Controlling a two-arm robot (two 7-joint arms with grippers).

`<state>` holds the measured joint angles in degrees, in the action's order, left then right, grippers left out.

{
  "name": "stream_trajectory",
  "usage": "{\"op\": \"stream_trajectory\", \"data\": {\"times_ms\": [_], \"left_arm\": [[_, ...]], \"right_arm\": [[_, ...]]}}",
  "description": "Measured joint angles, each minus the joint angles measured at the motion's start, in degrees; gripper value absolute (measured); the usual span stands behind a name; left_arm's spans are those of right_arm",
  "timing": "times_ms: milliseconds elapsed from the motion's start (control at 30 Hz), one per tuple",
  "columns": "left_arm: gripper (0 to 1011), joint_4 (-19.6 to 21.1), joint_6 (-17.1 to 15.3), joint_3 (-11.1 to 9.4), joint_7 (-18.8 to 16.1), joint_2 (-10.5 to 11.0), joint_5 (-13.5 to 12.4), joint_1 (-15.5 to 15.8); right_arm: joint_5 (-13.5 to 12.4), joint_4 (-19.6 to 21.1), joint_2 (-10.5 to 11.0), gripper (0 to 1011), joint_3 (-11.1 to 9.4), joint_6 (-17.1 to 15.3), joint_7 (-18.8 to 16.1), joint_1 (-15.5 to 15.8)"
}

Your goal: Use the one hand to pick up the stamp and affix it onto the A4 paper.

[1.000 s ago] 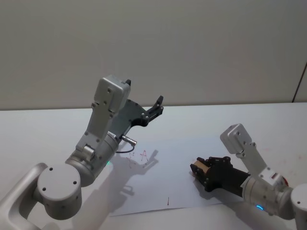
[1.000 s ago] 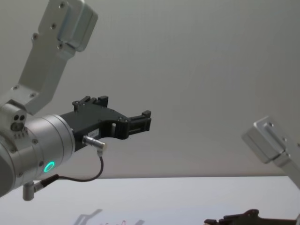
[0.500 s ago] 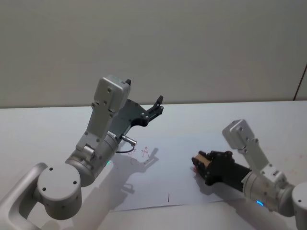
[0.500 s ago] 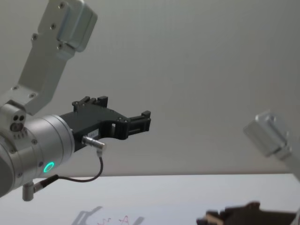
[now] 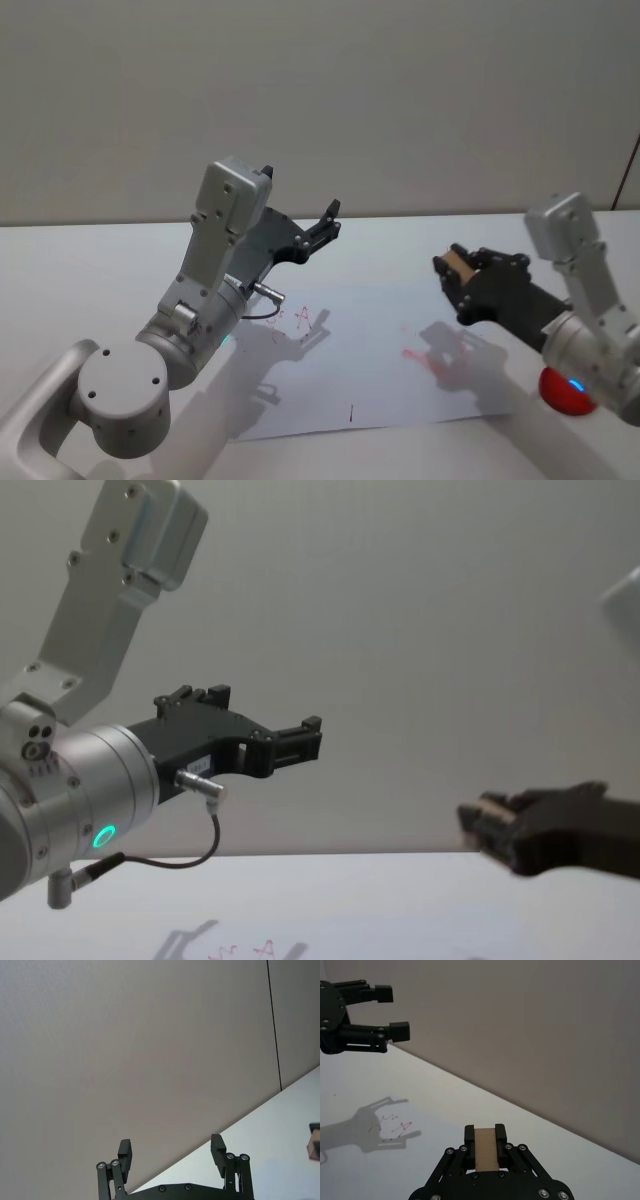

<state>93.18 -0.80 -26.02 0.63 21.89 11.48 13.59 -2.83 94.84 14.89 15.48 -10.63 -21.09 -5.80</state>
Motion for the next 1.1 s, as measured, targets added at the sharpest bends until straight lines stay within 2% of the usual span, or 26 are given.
{"op": "stream_trajectory", "data": {"times_ms": [200,333,433,733,1100], "left_arm": [[1001,0.0,0.0,0.0,0.0,0.0,0.0,0.0],[1001,0.0,0.0,0.0,0.0,0.0,0.0,0.0],[1001,0.0,0.0,0.0,0.0,0.0,0.0,0.0],[1001,0.0,0.0,0.0,0.0,0.0,0.0,0.0],[1001,0.0,0.0,0.0,0.0,0.0,0.0,0.0]], "right_arm": [[-2.7,5.7,2.5,219,-1.6,-1.3,4.4,3.7],[-3.9,7.7,3.7,219,-2.2,-2.2,6.2,5.7],[-5.2,10.1,5.6,219,-3.1,-3.0,8.5,8.9],[-6.8,13.0,8.9,219,-4.8,-4.0,12.4,14.2],[-7.1,14.1,10.9,219,-5.9,-4.5,14.3,17.2]]}}
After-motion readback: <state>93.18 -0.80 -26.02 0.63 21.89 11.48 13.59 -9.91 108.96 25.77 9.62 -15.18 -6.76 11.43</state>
